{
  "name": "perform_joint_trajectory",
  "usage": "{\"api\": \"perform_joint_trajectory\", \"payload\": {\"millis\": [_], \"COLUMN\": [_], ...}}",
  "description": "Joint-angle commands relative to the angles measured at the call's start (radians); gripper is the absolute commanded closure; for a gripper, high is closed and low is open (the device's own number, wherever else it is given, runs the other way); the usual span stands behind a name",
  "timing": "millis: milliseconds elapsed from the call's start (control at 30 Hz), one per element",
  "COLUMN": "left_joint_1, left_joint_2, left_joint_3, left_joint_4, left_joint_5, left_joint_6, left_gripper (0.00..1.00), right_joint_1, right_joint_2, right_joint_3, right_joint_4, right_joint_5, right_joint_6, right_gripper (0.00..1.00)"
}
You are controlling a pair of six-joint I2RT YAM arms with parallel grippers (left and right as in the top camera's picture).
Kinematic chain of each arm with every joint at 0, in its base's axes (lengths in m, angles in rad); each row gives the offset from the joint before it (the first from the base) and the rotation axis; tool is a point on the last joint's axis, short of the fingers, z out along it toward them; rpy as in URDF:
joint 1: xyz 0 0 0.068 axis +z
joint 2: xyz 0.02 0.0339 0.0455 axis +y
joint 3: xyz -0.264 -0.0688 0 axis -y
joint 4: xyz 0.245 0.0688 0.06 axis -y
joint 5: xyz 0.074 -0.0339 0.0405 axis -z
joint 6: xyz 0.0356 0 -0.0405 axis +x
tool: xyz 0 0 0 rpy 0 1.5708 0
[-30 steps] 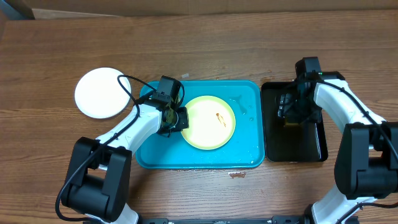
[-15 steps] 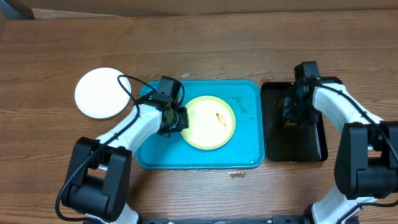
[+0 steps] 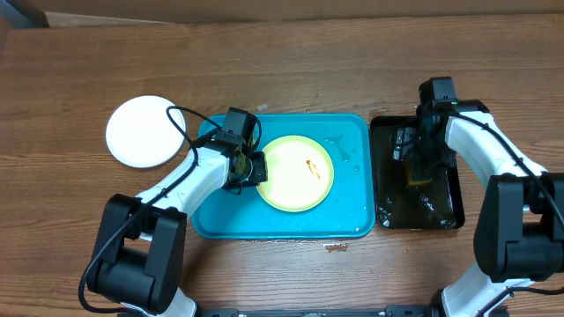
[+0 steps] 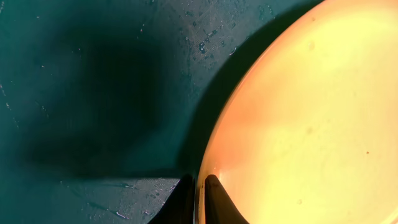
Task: Clean dirty plates on tray and stack at the side
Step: 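Grasp the green-and-yellow sponge in the black tray with the right gripper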
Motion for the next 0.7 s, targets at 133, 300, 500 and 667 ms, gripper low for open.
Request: {"api": "perform_joint_trajectory", "payload": {"millis": [133, 300, 500, 667], "left_joint_1": [-0.006, -0.006, -0.006, -0.006], "left_joint_2": [-0.014, -0.014, -0.014, -0.014], "left_joint_3": [0.025, 0.025, 0.025, 0.025], "left_joint_4": [-0.001, -0.001, -0.001, 0.0], "left_joint_5": [0.0, 0.0, 0.0, -0.003], "left_joint_6": [0.004, 0.004, 0.004, 0.004], "left_gripper": [0.9, 0.9, 0.9, 0.88], "right_joint_1": [-0.001, -0.001, -0.001, -0.001], "right_joint_2": [-0.023, -0.022, -0.023, -0.023], "right_joint_3": [-0.048, -0.114, -0.109, -0.095], "right_joint_4": [0.071, 0.18, 0.197, 0.15], "right_joint_5": [0.007, 0.007, 0.006, 0.006], "right_joint_6": [0.0, 0.0, 0.0, 0.0], "right_gripper": [0.19, 0.78, 0.32, 0.52]}}
